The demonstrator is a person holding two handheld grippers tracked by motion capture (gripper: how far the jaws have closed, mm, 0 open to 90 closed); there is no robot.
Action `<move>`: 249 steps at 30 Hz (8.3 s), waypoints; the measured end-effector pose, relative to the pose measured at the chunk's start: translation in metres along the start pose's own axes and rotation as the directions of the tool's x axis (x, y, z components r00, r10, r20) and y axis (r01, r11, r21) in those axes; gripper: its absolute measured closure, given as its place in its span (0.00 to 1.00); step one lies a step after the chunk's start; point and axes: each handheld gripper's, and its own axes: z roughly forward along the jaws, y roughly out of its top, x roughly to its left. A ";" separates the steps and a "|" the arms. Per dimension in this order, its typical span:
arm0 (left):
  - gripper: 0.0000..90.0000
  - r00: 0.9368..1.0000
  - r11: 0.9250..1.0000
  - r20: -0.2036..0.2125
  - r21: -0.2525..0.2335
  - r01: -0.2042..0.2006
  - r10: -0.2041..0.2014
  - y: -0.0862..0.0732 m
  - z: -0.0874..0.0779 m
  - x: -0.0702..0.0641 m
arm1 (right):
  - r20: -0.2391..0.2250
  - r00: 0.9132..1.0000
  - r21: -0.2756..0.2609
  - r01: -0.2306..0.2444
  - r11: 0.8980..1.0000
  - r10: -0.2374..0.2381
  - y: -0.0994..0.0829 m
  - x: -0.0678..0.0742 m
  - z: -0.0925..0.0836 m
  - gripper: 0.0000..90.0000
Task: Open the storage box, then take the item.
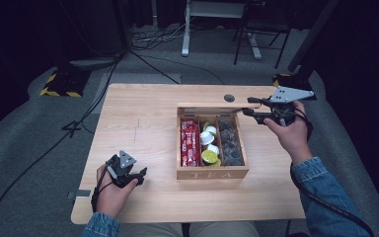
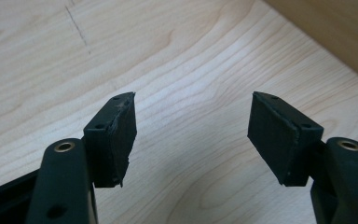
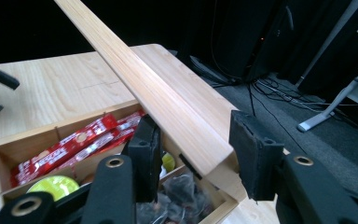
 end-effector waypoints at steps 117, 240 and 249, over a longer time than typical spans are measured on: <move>0.27 0.997 0.997 0.024 -0.006 0.074 -0.074 -0.011 0.028 0.022 | 0.143 0.932 -0.028 -0.333 0.943 0.333 0.013 -0.057 0.035 0.38; 0.22 0.998 0.999 0.040 0.001 0.054 -0.054 -0.010 0.030 0.021 | -0.100 0.942 0.434 -0.248 0.866 0.320 -0.021 0.146 0.167 0.89; 0.22 0.998 0.999 0.040 0.001 0.054 -0.054 -0.010 0.030 0.021 | -0.103 0.929 0.384 -0.292 0.876 0.355 -0.008 0.140 0.159 0.89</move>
